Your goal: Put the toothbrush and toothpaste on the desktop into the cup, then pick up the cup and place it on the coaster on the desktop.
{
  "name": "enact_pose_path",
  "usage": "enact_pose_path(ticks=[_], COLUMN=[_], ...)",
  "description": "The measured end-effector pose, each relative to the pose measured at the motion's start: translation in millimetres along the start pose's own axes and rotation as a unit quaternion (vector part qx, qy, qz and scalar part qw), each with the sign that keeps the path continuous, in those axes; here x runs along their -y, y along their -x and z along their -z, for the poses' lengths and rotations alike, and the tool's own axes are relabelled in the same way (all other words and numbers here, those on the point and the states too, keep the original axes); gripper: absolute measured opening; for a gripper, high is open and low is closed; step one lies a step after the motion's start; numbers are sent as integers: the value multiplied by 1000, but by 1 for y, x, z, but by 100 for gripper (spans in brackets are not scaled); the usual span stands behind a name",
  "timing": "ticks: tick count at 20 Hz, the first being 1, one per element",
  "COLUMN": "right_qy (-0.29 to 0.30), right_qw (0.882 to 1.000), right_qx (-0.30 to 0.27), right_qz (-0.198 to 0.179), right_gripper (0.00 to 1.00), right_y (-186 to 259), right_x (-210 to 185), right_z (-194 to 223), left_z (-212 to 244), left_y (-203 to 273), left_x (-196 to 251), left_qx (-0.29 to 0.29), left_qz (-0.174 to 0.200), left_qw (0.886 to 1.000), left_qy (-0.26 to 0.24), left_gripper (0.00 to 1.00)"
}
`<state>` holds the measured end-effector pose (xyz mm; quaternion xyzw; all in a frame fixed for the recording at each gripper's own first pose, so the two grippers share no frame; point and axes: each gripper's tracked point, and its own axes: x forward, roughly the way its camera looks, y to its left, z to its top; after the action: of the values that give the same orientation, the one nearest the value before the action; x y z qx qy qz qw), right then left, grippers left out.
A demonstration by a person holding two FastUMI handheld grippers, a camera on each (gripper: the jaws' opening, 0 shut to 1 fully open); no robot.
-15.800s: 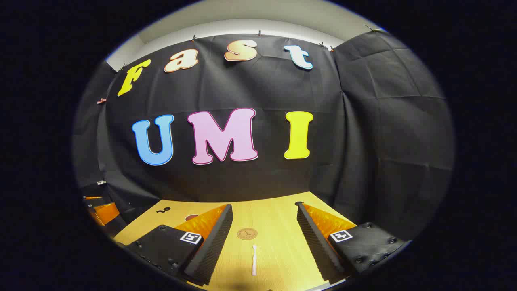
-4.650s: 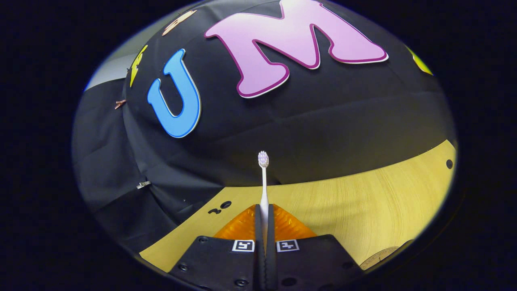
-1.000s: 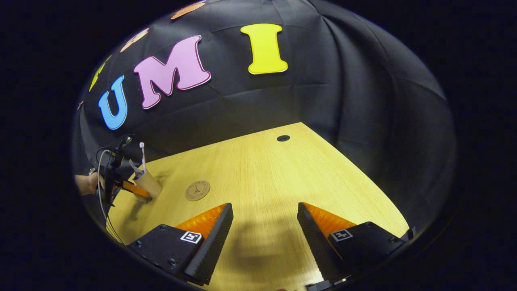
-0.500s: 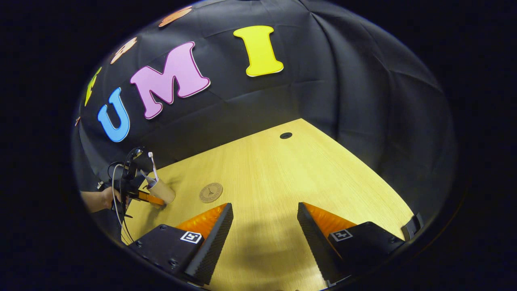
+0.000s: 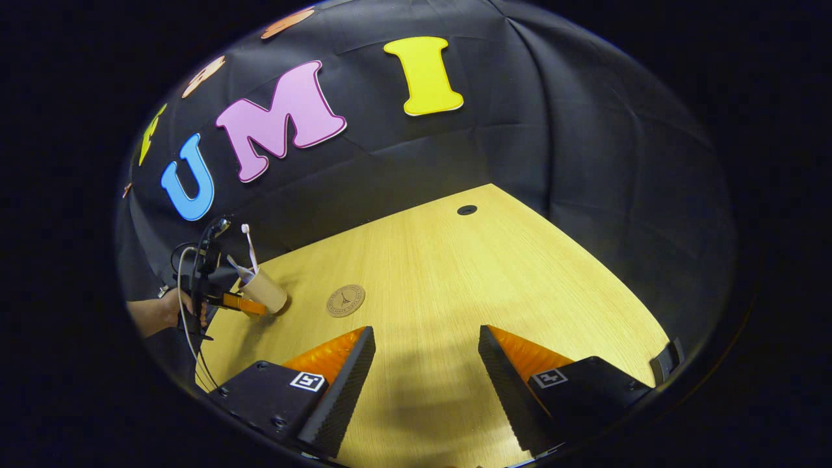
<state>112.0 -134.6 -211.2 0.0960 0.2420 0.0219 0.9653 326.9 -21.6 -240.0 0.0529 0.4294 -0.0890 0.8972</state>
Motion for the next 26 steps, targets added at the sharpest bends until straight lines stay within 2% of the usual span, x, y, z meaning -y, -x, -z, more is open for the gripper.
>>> enact_pose_path(ticks=[1, 2, 3, 4, 7, 8, 13, 14, 15, 17, 18, 23, 24, 26], right_qy=[-5, -14, -22, -26, -29, -30, -33, -35, -39, -47, -49, -60, -62, -65], right_qw=[1000, 1000, 1000, 1000, 1000, 999, 999, 999, 999, 998, 998, 997, 997, 997], right_qx=[3, 4, 1, -3, -6, -7, -7, -6, -7, -9, -9, -12, -12, -14], right_qz=[6, 9, 9, 9, 10, 10, 20, 24, 26, 28, 30, 39, 40, 41], right_gripper=[98, 98, 98, 98, 98, 98, 98, 98, 98, 98, 98, 98, 98, 98], right_y=[1, 2, 2, 1, 4, 4, 10, 11, 11, 11, 10, 13, 13, 14], right_x=[3, 5, 5, 5, 8, 8, 15, 18, 19, 22, 24, 32, 33, 35], right_z=[-1, -1, 2, 6, 12, 13, 17, 18, 20, 22, 22, 25, 25, 28], left_z=[-5, -11, -15, -18, -28, -31, -33, -33, -31, -27, -27, -31, -32, -29], left_y=[1, 2, 2, 3, -2, -4, -19, -22, -24, -28, -31, -30, -31, -33], left_x=[7, 16, 26, 37, 67, 76, 126, 133, 141, 150, 155, 154, 154, 154], left_qx=[5, 10, 13, 14, 16, 15, 2, -1, -6, -14, -16, -29, -32, -39], left_qz=[3, 8, 17, 26, 42, 45, 79, 83, 88, 91, 91, 94, 93, 91], left_qw=[1000, 1000, 1000, 999, 998, 997, 993, 992, 990, 988, 988, 984, 983, 983], left_qy=[-5, -9, -12, -17, -51, -62, -90, -99, -108, -122, -127, -148, -152, -157], left_gripper=[34, 30, 34, 29, 34, 30, 29, 34, 34, 34, 30, 30, 34, 34])
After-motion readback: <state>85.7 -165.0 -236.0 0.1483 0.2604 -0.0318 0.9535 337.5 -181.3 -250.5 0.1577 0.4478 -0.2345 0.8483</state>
